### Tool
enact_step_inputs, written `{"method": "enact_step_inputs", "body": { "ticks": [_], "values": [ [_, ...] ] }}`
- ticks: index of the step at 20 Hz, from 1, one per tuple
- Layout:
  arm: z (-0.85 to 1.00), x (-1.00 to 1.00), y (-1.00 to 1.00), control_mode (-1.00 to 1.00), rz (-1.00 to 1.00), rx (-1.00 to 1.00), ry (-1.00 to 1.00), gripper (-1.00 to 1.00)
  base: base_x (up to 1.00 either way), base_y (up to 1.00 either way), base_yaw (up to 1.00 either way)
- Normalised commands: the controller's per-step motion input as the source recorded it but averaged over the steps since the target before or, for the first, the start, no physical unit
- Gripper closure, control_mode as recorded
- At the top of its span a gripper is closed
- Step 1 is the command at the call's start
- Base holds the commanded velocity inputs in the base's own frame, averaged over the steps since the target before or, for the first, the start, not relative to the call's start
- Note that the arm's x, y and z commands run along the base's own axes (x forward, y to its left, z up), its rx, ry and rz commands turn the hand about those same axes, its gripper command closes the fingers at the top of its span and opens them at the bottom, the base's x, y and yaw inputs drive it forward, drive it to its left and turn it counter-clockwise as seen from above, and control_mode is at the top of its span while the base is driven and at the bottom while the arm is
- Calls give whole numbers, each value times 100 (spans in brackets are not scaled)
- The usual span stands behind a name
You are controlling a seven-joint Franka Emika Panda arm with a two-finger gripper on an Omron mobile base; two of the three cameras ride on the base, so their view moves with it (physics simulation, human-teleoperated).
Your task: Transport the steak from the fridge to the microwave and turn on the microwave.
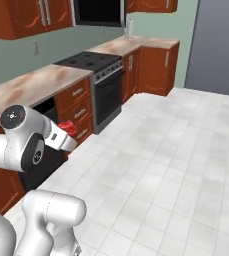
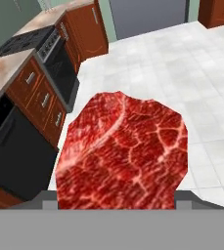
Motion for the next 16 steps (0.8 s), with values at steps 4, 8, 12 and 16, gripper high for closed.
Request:
{"method": "enact_step_inputs", "body": {
  "ticks": [4,8,12,16],
  "values": [
    [0,0,0,100,0,0,0,100,100,-39,-10],
    [0,0,0,100,0,0,0,100,100,-40,-10],
    [0,0,0,100,0,0,0,100,100,-42,-8],
    [0,0,0,100,0,0,0,100,100,-41,-6]
  ]
}}
